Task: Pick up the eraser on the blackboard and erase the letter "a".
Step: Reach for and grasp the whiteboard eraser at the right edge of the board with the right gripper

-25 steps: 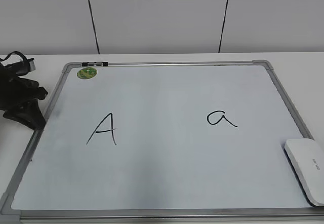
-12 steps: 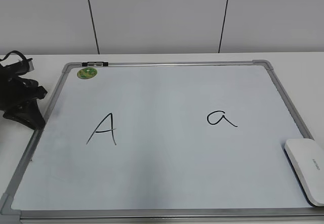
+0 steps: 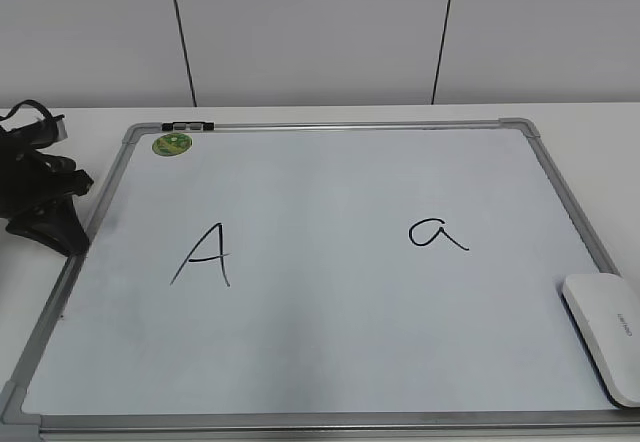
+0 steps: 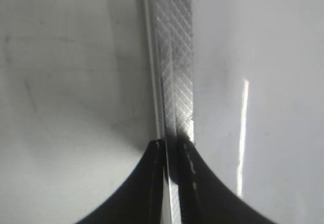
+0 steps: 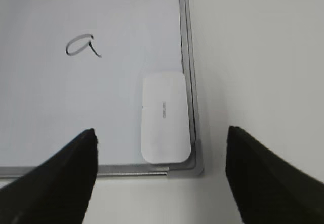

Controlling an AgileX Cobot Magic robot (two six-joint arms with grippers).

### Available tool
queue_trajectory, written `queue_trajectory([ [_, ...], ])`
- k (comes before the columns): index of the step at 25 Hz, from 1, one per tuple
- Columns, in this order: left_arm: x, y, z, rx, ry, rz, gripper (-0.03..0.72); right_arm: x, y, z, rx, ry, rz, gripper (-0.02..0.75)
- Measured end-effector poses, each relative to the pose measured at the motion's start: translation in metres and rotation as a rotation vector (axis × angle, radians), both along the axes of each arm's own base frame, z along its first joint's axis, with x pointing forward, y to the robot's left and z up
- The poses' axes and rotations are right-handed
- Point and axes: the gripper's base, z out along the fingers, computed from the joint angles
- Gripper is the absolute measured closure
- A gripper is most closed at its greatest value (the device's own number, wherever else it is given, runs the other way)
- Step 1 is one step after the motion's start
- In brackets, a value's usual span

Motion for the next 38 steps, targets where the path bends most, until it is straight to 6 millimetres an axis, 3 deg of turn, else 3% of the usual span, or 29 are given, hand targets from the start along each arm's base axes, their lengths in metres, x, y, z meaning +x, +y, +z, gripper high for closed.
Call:
queue_trajectory([
  [5, 0.0, 0.0, 0.0, -0.001, 0.001, -0.001, 0.653, 0.052, -0.001, -0.008, -0.021, 0.287, 0.03, 0.151],
  [11, 0.0, 0.0, 0.0, -0.001, 0.003, 0.0, 0.653, 0.111, 0.003, 0.0, 0.027, 0.507, 0.074, 0.151],
  [15, 0.0, 0.0, 0.0, -0.001, 0.003, 0.0, 0.653, 0.142, 0.003, -0.019, 0.021, 0.646, 0.101, 0.15],
  [26, 0.0, 0.001, 0.0, -0.001, 0.003, 0.003, 0.653, 0.183, 0.001, -0.073, 0.018, 0.777, 0.105, 0.148],
  [38, 0.0, 0.001, 0.0, -0.001, 0.003, 0.003, 0.653, 0.203, 0.0, -0.112, 0.012, 0.845, 0.104, 0.148],
])
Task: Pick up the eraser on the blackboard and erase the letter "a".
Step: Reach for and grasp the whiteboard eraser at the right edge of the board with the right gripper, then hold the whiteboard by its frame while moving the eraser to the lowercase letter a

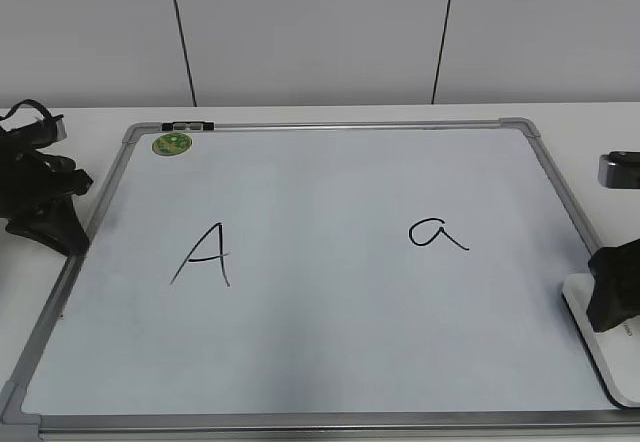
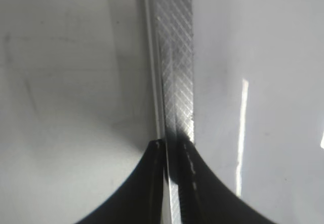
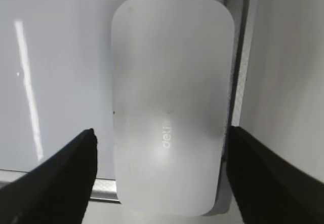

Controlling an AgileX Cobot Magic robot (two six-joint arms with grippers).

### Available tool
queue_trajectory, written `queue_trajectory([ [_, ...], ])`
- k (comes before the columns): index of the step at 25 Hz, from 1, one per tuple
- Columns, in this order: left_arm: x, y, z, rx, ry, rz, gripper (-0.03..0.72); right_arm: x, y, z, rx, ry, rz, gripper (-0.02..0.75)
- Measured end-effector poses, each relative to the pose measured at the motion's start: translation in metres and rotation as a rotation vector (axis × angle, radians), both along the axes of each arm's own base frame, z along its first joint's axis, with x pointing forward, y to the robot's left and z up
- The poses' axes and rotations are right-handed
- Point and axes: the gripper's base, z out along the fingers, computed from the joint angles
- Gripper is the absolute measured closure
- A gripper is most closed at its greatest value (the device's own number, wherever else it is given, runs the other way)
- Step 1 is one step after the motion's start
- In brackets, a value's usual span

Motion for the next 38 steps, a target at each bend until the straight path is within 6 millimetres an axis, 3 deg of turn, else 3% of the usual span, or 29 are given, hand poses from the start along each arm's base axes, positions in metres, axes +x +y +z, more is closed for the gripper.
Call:
queue_trajectory([
  [17, 0.0, 0.0, 0.0, 0.0, 0.0, 0.0, 0.653, 0.009, -0.001, -0.031, -0.003, 0.081, 0.0, 0.148],
  [21, 0.0, 0.0, 0.0, 0.0, 0.0, 0.0, 0.653, 0.009, -0.001, -0.031, -0.003, 0.077, 0.0, 0.192],
  [31, 0.0, 0.0, 0.0, 0.0, 0.0, 0.0, 0.653, 0.009, -0.001, -0.03, -0.003, 0.072, 0.002, 0.199],
  [38, 0.0, 0.0, 0.0, 0.0, 0.0, 0.0, 0.653, 0.003, 0.0, -0.01, 0.002, 0.037, 0.004, 0.2],
])
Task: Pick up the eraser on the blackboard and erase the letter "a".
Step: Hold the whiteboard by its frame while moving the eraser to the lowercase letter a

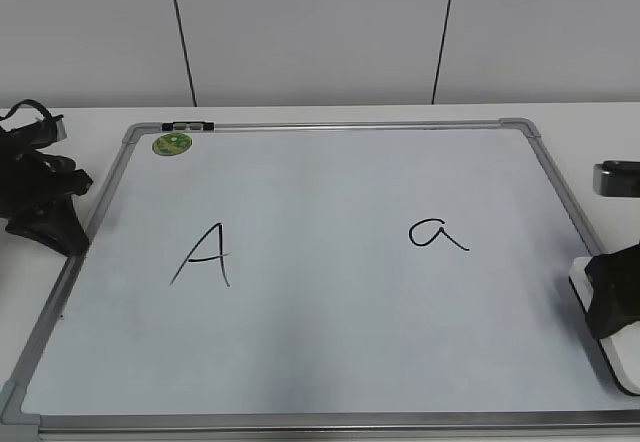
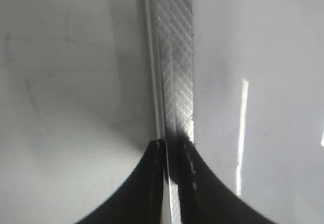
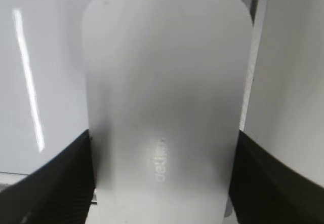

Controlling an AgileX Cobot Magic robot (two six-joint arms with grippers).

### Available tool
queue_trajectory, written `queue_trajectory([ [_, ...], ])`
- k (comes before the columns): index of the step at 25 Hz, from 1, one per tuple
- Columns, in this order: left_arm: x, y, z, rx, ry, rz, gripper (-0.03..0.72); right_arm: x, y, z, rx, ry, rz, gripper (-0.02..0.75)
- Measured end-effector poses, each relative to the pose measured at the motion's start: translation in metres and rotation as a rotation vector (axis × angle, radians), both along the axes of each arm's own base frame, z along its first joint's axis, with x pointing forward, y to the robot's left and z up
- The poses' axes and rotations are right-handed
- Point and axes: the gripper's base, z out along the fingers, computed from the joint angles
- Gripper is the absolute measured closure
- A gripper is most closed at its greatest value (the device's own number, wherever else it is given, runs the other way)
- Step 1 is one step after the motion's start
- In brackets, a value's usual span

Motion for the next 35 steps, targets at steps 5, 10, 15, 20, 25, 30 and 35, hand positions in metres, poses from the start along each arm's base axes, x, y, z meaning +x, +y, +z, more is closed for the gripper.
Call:
queue_trajectory([
  [5, 0.0, 0.0, 0.0, 0.0, 0.0, 0.0, 0.653, -0.001, 0.0, 0.019, 0.003, -0.048, 0.002, 0.2],
  [10, 0.0, 0.0, 0.0, 0.0, 0.0, 0.0, 0.653, 0.008, 0.003, 0.031, 0.037, -0.111, 0.01, 0.2],
  [15, 0.0, 0.0, 0.0, 0.0, 0.0, 0.0, 0.653, 0.024, 0.015, 0.044, 0.07, -0.198, 0.069, 0.2],
  [20, 0.0, 0.0, 0.0, 0.0, 0.0, 0.0, 0.653, 0.054, 0.042, 0.043, 0.081, -0.188, 0.164, 0.2],
  [25, 0.0, 0.0, 0.0, 0.0, 0.0, 0.0, 0.653, 0.089, 0.066, 0.037, 0.078, -0.158, 0.243, 0.2],
  [30, 0.0, 0.0, 0.0, 0.0, 0.0, 0.0, 0.653, 0.121, 0.073, 0.019, 0.034, -0.09, 0.293, 0.2],
  [35, 0.0, 0.0, 0.0, 0.0, 0.0, 0.0, 0.653, 0.142, 0.073, 0.003, -0.003, -0.023, 0.31, 0.2],
])
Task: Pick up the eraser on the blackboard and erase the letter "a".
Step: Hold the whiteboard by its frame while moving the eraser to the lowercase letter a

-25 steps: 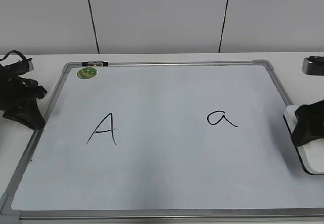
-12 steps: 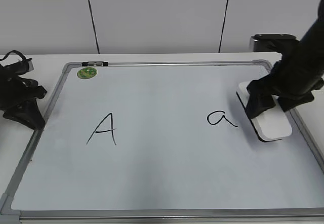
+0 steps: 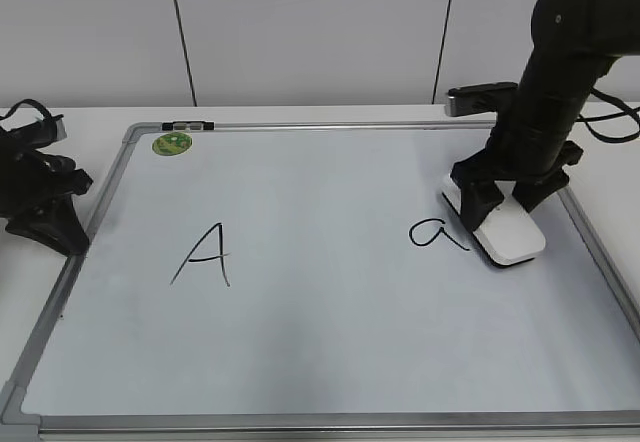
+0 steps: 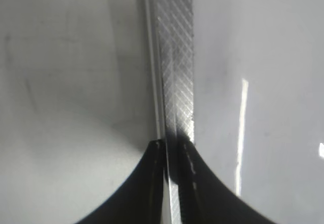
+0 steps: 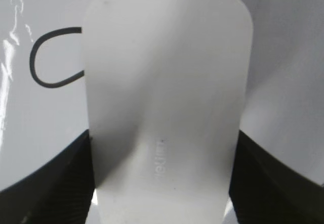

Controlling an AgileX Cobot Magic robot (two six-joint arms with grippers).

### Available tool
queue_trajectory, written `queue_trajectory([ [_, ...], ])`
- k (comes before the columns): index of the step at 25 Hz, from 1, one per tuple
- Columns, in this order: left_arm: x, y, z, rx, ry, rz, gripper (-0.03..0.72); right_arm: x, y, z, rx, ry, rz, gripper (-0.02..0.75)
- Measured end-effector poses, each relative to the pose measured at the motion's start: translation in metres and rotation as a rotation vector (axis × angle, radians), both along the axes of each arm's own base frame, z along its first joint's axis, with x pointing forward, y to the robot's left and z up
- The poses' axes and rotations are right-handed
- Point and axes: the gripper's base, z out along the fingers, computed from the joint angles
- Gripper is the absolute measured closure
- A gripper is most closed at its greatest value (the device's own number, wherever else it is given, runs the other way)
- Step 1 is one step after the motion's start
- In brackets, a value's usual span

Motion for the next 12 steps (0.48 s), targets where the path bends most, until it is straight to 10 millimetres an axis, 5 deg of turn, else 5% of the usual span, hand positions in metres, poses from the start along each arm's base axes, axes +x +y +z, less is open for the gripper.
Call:
queue_trajectory([
  [12, 0.0, 0.0, 0.0, 0.001, -0.002, 0.001, 0.653, 0.016, 0.013, -0.017, -0.069, 0.035, 0.043, 0.201],
])
